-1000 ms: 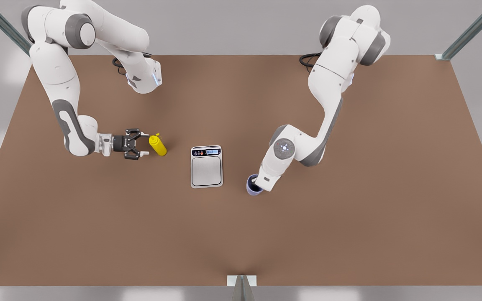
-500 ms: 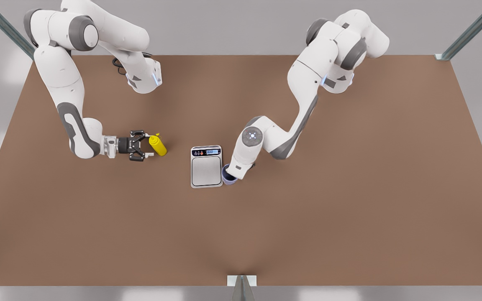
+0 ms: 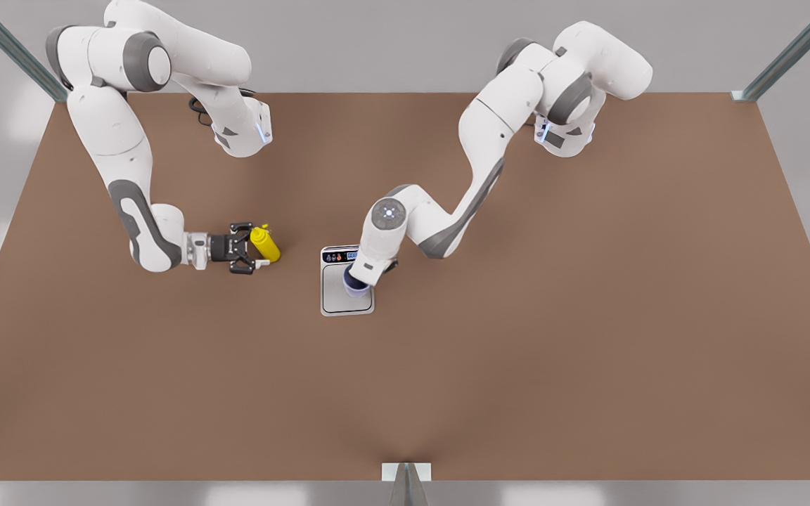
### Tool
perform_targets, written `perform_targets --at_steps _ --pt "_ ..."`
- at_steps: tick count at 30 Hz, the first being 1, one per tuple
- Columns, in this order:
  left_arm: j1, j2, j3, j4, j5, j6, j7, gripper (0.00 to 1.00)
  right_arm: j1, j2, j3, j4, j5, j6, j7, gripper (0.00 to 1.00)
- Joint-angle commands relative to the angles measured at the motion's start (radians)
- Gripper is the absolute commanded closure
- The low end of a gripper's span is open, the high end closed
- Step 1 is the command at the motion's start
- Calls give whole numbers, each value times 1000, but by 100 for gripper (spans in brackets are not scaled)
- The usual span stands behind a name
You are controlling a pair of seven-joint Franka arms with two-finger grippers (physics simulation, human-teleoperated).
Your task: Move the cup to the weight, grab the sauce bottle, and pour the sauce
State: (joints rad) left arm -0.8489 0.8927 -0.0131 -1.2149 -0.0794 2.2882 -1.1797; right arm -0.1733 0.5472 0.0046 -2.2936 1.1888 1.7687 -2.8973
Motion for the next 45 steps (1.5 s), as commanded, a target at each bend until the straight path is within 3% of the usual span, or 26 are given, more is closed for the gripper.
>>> perform_targets --at_steps 1,5,6,7,9,10,15,20,25,27,28,29,31,32,34,36,38,45 --pt "-6 3 1 1 -30 2 -8 79 2 2 0 5 0 0 -8 0" --pt "-41 60 7 72 -22 2 -67 79 14 10 -1 11 11 -1 -11 0" --pt "-42 63 8 74 -16 5 -67 71 14 10 0 11 11 0 -11 0" --pt "-42 63 8 80 7 5 -75 61 15 10 0 11 12 0 -11 15" --pt "-42 63 8 86 12 2 -77 45 15 11 0 11 12 0 -11 27" --pt "-42 64 8 86 13 2 -77 28 15 11 -1 13 12 3 -10 29" --pt "-41 48 8 100 27 -32 -74 0 15 17 0 16 14 3 -10 37" --pt "-36 -27 10 123 23 -168 -64 0 15 17 0 17 15 2 -10 41" --pt "83 -129 13 124 15 -279 49 0 34 19 -1 16 37 2 -8 44" --pt "189 -222 76 57 -31 -372 253 0 34 19 0 16 37 0 -8 44" --pt "223 -327 143 -72 -85 -384 388 0 34 19 0 16 37 -1 -7 44" --pt "223 -386 294 -149 -178 -415 589 0 32 19 0 17 38 -3 -7 44" --pt "223 -405 594 -161 -280 -581 1009 0 25 14 0 16 40 -14 -5 44" --pt "263 -393 685 -166 -281 -607 1170 0 23 13 0 16 44 -31 -3 44" --pt "461 -432 602 -169 -267 -607 1304 0 17 8 0 16 46 -55 0 44" --pt "850 -537 161 -193 -30 -608 1302 0 5 4 -2 17 57 -87 6 44" --pt "843 -715 128 -423 -26 -429 1293 0 -15 2 -2 26 57 -120 15 42" --pt "760 -638 125 -331 -26 -472 1272 0 -78 -62 -26 98 41 -201 181 40"
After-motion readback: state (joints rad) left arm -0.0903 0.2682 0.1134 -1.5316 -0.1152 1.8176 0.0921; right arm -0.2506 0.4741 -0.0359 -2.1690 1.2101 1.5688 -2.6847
